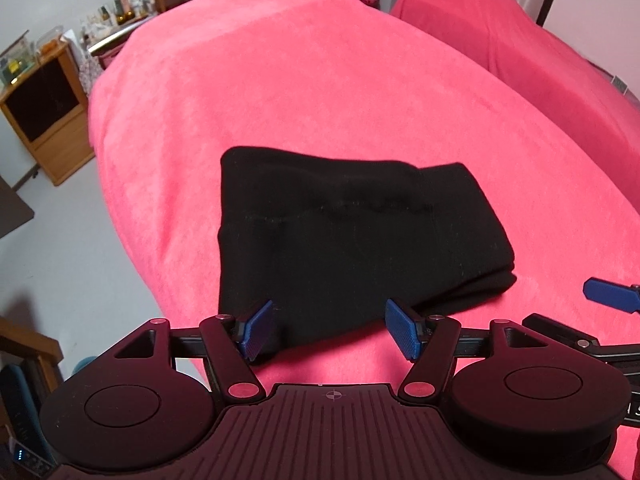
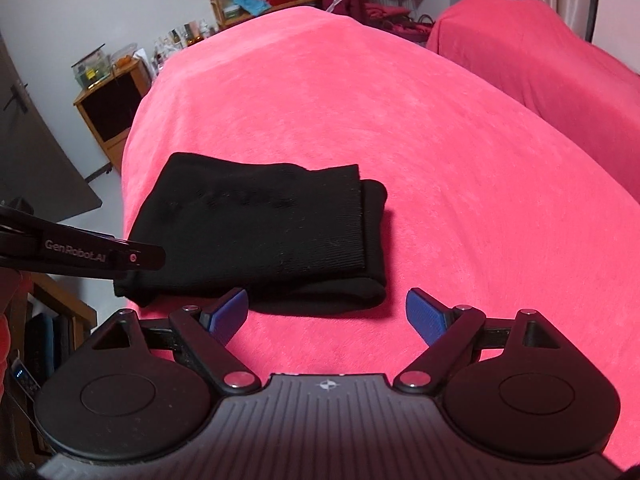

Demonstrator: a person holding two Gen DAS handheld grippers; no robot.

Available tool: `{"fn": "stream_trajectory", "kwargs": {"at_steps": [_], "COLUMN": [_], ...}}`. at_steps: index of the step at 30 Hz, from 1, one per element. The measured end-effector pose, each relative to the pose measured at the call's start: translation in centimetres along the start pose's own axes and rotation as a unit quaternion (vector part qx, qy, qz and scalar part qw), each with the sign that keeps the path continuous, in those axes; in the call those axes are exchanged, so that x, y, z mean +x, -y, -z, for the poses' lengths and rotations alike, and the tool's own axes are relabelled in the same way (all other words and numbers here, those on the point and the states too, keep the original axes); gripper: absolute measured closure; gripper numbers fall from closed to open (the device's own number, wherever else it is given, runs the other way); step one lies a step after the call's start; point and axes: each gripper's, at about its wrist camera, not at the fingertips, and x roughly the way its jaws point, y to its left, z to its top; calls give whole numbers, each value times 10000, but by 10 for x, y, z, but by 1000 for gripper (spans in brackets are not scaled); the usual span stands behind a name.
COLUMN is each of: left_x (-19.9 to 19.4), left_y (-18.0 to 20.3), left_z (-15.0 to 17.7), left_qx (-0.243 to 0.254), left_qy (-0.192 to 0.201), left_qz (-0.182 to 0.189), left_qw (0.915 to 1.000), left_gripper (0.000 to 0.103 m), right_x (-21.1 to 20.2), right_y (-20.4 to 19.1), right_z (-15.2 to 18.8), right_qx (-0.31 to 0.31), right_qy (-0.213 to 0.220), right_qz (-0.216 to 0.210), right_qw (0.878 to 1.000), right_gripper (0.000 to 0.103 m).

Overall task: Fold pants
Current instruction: 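Open both grippers and withdraw them from the folded pants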

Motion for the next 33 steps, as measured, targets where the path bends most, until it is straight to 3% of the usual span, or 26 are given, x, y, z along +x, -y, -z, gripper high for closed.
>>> {"fn": "stream_trajectory", "kwargs": {"at_steps": [11, 23, 33], "left_x": [6, 17, 18], "left_y": [-2, -13, -17], "left_z": [4, 10, 12], "left_qx": [83, -176, -65], "left_qy": [-121, -446, -404], "left_qz": [-172, -159, -343], "left_qw": [9997, 9987, 9986], "left_gripper": [0, 0, 0], "right_x": [-1, 8, 13], "right_y": [-14, -24, -33], "right_z": [6, 7, 7], "right_qx": [-217, -388, -448], "right_qy": [-119, -229, -300], "right_qz": [94, 81, 32], "right_qw": [9996, 9990, 9985], "right_gripper": [14, 14, 14]}}
